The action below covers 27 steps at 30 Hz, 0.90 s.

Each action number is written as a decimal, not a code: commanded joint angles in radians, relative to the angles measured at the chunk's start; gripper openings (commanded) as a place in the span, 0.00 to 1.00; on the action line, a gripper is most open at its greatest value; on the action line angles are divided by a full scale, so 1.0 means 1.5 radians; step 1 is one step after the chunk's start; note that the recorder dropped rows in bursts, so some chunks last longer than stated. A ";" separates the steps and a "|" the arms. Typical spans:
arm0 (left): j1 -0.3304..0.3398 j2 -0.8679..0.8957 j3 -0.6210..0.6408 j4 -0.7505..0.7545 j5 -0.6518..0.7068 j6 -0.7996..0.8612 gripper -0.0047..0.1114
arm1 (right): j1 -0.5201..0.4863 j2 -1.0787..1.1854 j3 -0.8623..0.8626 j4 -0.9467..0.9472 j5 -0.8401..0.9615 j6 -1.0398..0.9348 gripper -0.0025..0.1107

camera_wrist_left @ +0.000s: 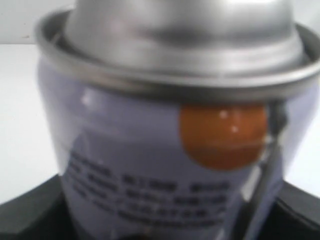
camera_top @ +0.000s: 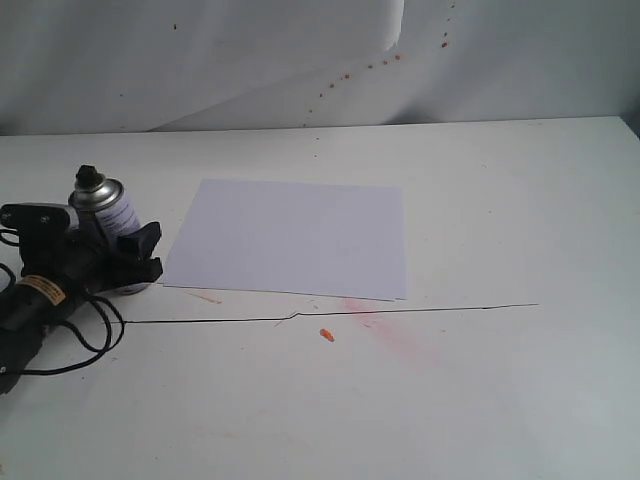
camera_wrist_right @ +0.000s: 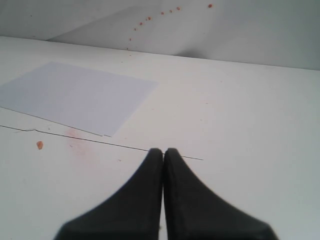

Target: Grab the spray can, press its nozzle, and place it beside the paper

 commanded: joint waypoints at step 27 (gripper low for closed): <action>-0.117 -0.223 -0.220 -0.026 0.641 0.145 0.04 | 0.004 -0.004 0.002 0.004 -0.001 0.001 0.02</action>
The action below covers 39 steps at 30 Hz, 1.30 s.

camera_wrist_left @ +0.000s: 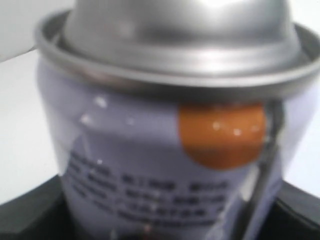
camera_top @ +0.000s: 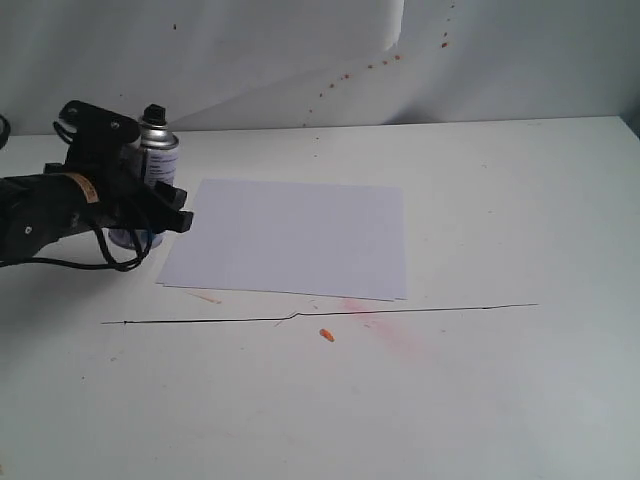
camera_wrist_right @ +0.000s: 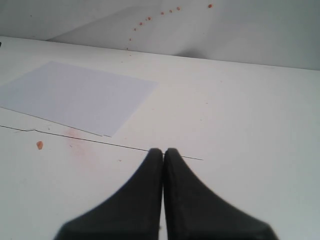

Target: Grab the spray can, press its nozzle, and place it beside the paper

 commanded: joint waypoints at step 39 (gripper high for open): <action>-0.071 -0.014 -0.121 0.062 0.173 0.319 0.04 | 0.004 -0.004 0.002 0.012 -0.072 0.001 0.02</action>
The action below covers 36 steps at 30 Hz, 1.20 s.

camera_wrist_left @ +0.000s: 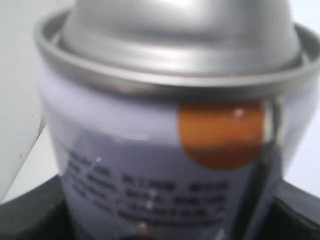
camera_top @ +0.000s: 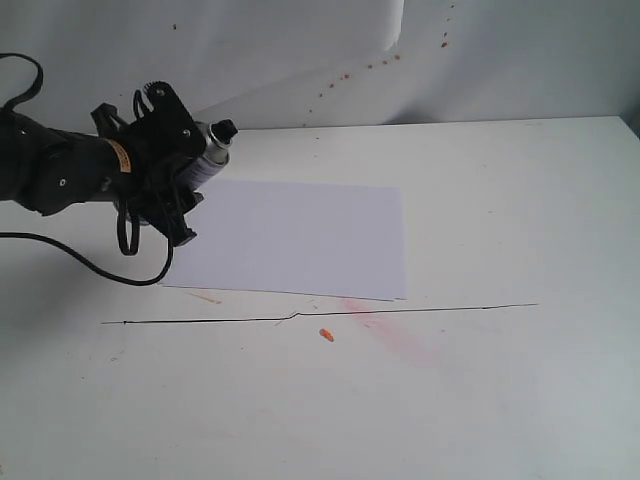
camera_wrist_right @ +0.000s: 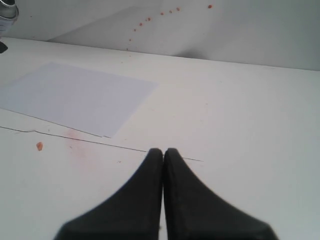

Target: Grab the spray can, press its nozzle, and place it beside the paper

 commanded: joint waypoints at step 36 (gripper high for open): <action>-0.037 0.064 -0.086 0.003 0.019 0.003 0.04 | 0.004 0.113 -0.201 0.168 -0.159 -0.006 0.02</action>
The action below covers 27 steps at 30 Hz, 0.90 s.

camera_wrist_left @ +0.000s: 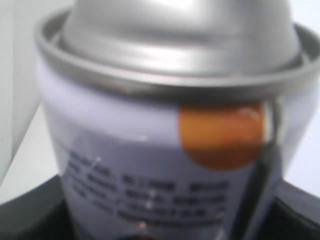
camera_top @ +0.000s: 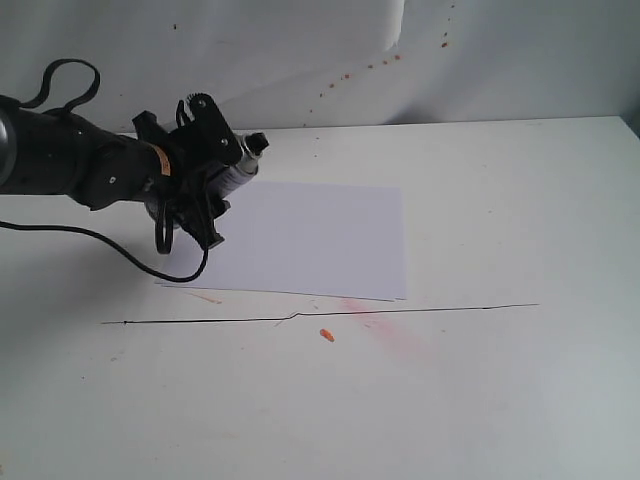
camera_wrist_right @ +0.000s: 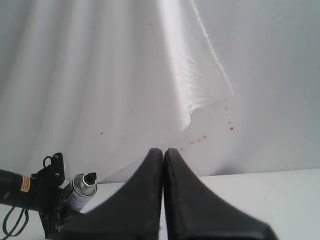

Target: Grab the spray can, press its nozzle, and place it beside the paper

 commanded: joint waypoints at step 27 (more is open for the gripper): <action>-0.003 -0.011 -0.010 0.015 0.005 0.003 0.04 | 0.204 0.984 -0.433 0.357 0.188 -0.415 0.02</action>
